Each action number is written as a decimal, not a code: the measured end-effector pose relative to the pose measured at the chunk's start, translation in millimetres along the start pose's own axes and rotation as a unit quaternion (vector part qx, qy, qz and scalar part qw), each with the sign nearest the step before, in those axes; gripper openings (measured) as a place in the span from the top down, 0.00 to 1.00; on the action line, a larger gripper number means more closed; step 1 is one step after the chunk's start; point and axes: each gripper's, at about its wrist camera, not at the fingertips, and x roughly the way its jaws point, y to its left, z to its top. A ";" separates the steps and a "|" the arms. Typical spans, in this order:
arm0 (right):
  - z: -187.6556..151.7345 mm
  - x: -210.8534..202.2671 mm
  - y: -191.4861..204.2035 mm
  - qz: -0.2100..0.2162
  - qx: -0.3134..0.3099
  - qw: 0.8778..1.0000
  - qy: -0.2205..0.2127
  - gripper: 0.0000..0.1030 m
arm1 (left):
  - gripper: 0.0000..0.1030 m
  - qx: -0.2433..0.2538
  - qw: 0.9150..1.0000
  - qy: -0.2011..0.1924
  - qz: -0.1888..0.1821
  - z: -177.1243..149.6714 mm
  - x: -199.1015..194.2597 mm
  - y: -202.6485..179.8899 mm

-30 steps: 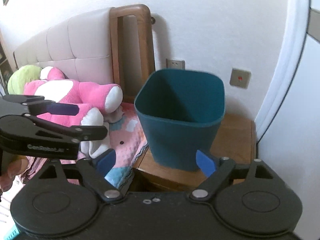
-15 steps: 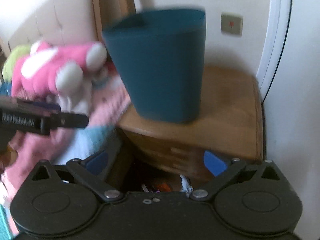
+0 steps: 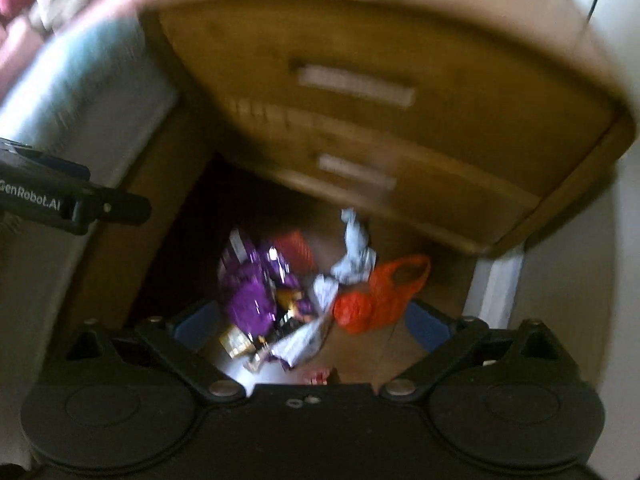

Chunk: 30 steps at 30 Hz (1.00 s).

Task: Collect trash
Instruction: 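Lower left tool to grasp yellow juice box while right tool grasps red wrapper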

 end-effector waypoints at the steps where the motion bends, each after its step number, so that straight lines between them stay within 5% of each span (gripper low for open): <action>1: -8.5 16.7 -0.4 0.002 -0.004 1.000 0.007 0.05 | 0.02 0.003 1.000 0.009 0.004 -9.2 20.4 0.0; 10: -80.2 157.7 4.5 0.026 -0.044 0.996 0.072 0.12 | 0.02 0.019 0.995 0.096 0.016 -74.1 162.3 3.3; 18: -125.5 253.0 -1.5 0.021 -0.070 0.990 0.122 0.24 | 0.03 0.096 0.988 0.122 0.028 -109.1 252.0 -2.9; 26: -151.9 298.1 -2.4 0.017 -0.071 0.986 0.149 0.32 | 0.26 0.111 0.985 0.132 0.019 -113.0 299.6 -6.1; 28: -155.7 301.7 -1.2 0.016 -0.069 0.986 0.151 0.35 | 0.41 0.112 0.984 0.135 0.012 -112.4 303.9 -7.2; 30: -158.3 303.7 0.1 0.015 -0.066 0.986 0.152 0.42 | 0.46 0.111 0.984 0.141 0.006 -112.2 307.0 -8.0</action>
